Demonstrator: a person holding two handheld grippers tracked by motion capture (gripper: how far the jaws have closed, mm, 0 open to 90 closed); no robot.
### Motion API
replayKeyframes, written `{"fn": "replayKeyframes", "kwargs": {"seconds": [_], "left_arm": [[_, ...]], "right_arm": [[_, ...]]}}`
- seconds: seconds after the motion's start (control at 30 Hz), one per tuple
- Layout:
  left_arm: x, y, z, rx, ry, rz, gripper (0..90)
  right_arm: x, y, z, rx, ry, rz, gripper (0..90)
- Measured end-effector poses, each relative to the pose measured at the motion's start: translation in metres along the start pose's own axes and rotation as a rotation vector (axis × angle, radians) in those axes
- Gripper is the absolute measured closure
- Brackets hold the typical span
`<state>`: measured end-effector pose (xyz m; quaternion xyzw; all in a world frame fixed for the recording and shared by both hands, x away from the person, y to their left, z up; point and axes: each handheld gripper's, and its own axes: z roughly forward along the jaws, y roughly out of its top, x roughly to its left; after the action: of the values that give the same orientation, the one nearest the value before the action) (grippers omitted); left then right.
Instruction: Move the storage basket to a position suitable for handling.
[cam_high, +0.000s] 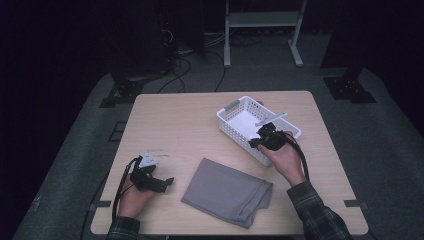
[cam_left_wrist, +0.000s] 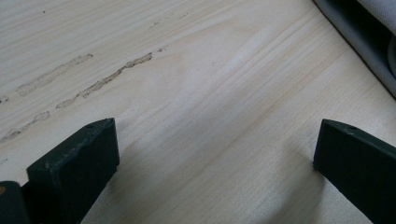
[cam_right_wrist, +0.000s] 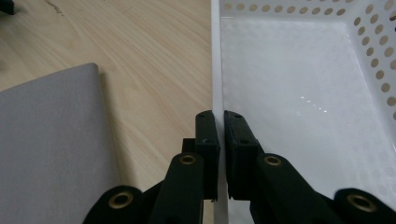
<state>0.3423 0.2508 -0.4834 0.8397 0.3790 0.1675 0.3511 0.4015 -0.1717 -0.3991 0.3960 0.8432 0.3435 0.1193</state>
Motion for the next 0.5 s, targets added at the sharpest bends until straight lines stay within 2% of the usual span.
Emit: {"fn": "replayKeyframes", "kwargs": {"seconds": [0.17, 0.5], "left_arm": [[0.0, 0.0, 0.0, -0.001, 0.001, -0.001, 0.0], [0.0, 0.0, 0.0, 0.0, 0.0, 0.001, 0.0]], "right_arm": [[-0.001, -0.01, -0.008, -0.006, 0.007, 0.001, 84.3], [-0.005, -0.034, -0.025, -0.005, -0.01, 0.007, 84.2]]}}
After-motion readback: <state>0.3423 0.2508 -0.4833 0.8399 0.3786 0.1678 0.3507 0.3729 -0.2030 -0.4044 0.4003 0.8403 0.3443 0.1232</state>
